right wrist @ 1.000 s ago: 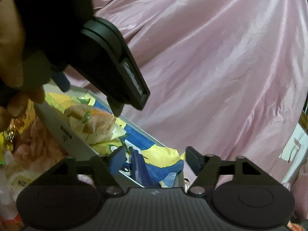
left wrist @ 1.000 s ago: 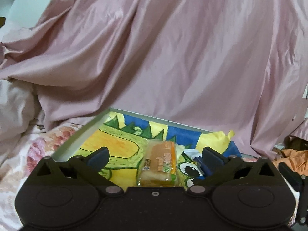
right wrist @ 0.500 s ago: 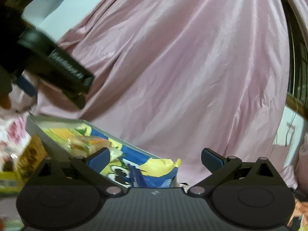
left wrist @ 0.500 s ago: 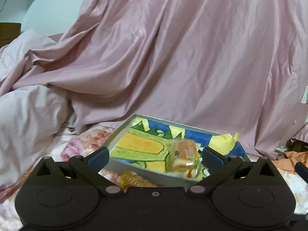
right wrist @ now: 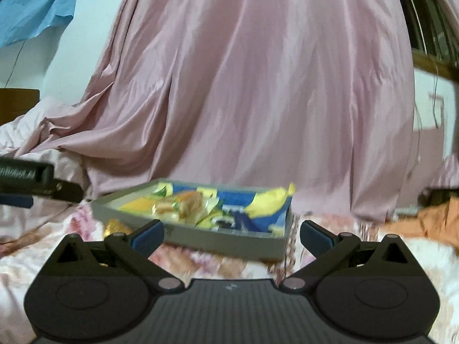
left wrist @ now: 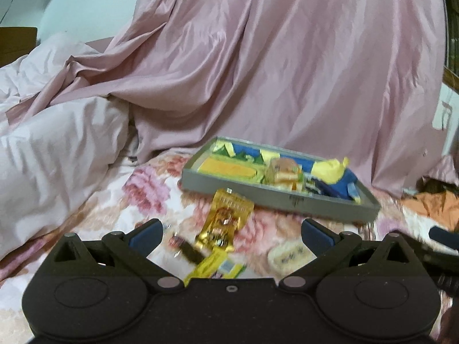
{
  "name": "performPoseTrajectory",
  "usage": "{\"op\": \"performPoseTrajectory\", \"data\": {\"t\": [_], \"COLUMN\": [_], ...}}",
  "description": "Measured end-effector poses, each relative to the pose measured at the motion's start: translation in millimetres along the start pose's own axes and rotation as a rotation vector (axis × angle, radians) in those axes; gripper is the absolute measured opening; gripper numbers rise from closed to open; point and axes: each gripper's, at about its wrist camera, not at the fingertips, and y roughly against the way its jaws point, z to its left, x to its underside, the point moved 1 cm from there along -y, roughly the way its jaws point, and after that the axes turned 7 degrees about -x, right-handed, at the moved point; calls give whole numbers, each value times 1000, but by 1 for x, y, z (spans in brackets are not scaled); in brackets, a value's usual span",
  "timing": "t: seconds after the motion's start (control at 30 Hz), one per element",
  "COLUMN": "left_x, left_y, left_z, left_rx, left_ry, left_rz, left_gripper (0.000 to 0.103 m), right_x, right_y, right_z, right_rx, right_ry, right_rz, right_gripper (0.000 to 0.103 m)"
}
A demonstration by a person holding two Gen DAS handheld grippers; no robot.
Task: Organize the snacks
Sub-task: 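Withdraw both tools from the box back toward the remaining snacks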
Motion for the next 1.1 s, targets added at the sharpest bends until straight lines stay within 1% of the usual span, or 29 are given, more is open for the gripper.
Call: {"op": "performPoseTrajectory", "data": {"t": [0.2, 0.33, 0.5, 0.63, 0.7, 0.9, 1.03, 1.1], "left_x": [25, 42, 59, 69, 73, 82, 86, 87], "left_y": [11, 10, 3, -6, -12, -25, -36, -40], "left_z": [9, 9, 7, 6, 5, 8, 9, 7], "left_rx": [35, 70, 106, 130, 151, 183, 207, 219], "left_ry": [-62, -114, -162, -188, -198, -202, -196, -204], "left_rz": [39, 80, 120, 151, 180, 213, 235, 234], "left_gripper": [102, 102, 102, 102, 102, 102, 102, 102], "right_x": [8, 15, 24, 31, 35, 47, 50, 51], "right_y": [18, 19, 7, -6, -11, -29, -35, -38], "right_z": [-2, 3, 11, 12, 11, 11, 12, 13], "right_rx": [-36, -68, -100, -115, -122, -141, -148, -155], "right_ry": [-78, -68, -56, -72, -81, -119, -128, -136], "right_rz": [67, 133, 236, 320, 356, 464, 496, 510], "right_gripper": [103, 103, 103, 103, 103, 103, 103, 103]}}
